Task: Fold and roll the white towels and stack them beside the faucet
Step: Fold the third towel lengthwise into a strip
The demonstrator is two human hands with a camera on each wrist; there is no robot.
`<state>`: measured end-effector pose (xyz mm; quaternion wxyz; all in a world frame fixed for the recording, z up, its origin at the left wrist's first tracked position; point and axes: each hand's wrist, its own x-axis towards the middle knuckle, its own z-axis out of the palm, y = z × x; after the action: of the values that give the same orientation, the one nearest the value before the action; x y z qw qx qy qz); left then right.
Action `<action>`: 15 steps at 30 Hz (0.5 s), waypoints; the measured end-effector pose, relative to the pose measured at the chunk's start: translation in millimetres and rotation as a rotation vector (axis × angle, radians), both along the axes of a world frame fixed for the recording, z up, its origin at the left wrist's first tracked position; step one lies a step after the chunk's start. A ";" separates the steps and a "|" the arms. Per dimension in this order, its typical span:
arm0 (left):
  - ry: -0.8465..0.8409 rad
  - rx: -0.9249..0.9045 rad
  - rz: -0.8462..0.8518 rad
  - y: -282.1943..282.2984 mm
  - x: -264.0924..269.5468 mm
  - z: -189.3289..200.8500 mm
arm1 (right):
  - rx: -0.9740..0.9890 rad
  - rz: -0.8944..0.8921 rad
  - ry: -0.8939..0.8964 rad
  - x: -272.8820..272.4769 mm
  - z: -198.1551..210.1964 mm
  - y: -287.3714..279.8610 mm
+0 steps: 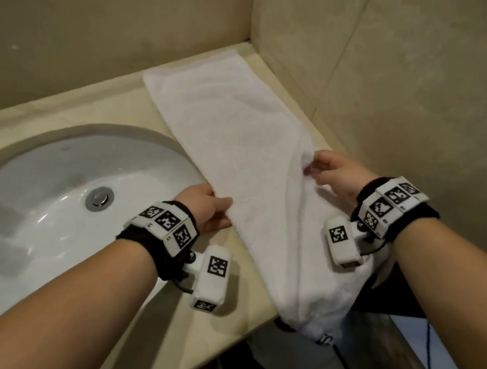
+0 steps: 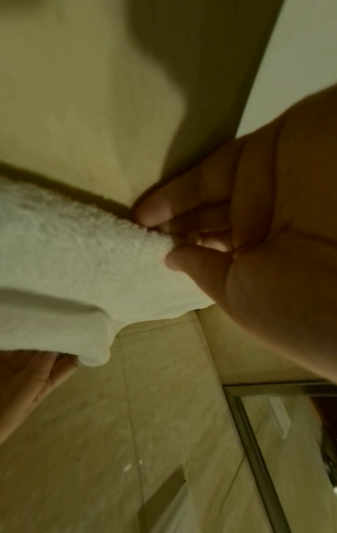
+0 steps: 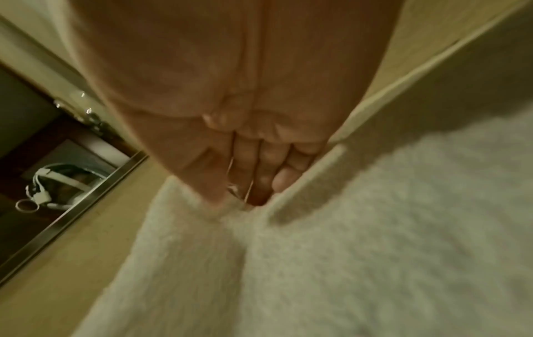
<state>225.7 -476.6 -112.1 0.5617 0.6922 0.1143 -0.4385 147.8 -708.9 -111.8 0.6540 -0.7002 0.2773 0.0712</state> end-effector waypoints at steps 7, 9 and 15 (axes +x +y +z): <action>-0.186 0.128 0.038 29.3 5.9 10.5 | -0.491 0.060 -0.051 -4.8 12.0 3.2; -0.170 0.130 0.109 35.9 5.0 13.3 | -0.578 -0.028 -0.012 -14.9 15.7 0.3; -0.023 0.060 0.002 30.4 -35.0 19.8 | -0.109 0.151 0.017 -60.1 8.1 -7.5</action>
<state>190.7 -446.2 -92.4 0.5422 0.7136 0.1219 -0.4265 87.8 -716.5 -103.7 0.6055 -0.7530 0.2324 0.1111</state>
